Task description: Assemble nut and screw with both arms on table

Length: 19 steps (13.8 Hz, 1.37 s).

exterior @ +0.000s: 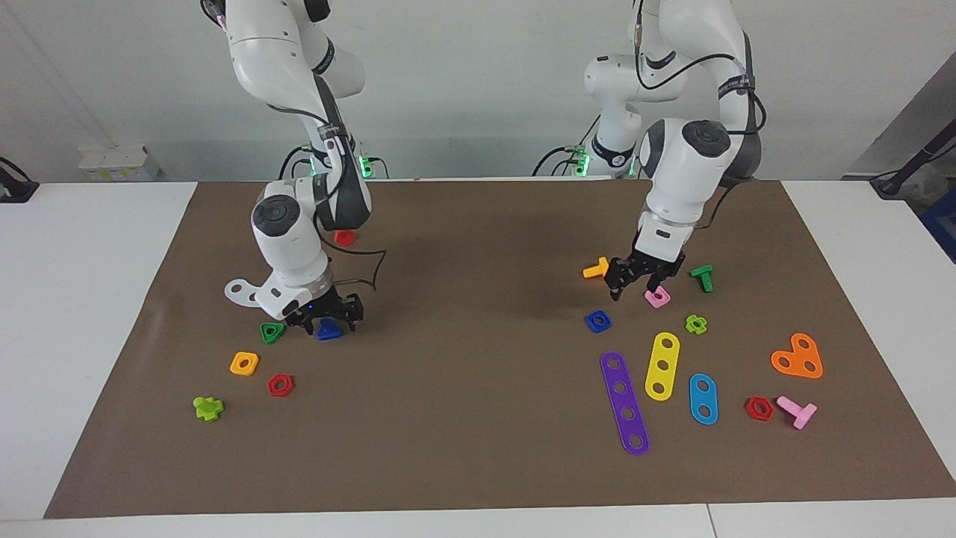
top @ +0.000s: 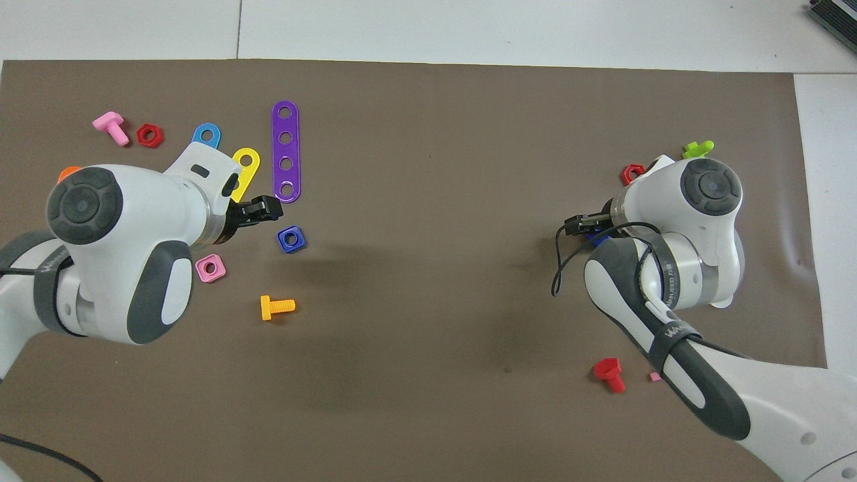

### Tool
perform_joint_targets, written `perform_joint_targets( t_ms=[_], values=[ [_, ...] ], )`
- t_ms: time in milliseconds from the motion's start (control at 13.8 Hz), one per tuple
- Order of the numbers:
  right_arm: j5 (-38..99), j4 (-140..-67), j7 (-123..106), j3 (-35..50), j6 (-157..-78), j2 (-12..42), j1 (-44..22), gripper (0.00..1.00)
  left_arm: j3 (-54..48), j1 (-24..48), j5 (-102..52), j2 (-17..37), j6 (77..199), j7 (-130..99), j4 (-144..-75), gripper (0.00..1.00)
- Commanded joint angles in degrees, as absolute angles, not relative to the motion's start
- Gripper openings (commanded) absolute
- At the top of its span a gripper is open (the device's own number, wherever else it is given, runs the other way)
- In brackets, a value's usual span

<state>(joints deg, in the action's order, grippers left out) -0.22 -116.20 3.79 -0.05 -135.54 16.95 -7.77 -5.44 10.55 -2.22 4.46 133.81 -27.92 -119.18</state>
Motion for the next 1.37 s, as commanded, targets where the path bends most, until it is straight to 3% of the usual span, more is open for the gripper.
perform_joint_targets(
  t_ms=[0, 72, 144, 578, 939, 1300],
  values=[
    [-0.97, -118.04, 1.23, 0.18, -137.11, 15.38, -6.51, 0.39, -4.75, 12.22, -2.90, 6.15, 136.67, -33.03, -119.97, 0.86],
    [-0.97, -118.21, 1.23, 0.18, -137.11, 15.38, -6.50, 0.09, -4.66, 12.65, -2.90, 6.67, 137.10, -34.96, -119.97, 0.86],
    [-0.97, -118.04, 1.23, 0.26, -137.02, 15.38, -6.59, 0.00, -4.66, 12.92, -2.90, 8.16, 137.98, -35.94, -119.97, 0.86],
    [-0.97, -113.92, 5.61, 0.35, -134.66, 15.29, -9.22, 0.00, -4.57, 13.71, -2.81, 12.47, 141.76, -36.91, -121.11, 0.86],
    [-1.05, -110.83, 24.22, 0.35, -132.54, 15.73, -19.84, 0.00, -4.48, 14.41, -2.81, 14.94, 145.10, -37.35, -121.29, 0.86],
    [-1.23, -110.74, 38.30, 0.26, -132.98, 16.17, -28.55, 0.00, -4.39, 14.41, -2.73, 15.47, 145.46, -37.27, -121.46, 0.76]
  ],
)
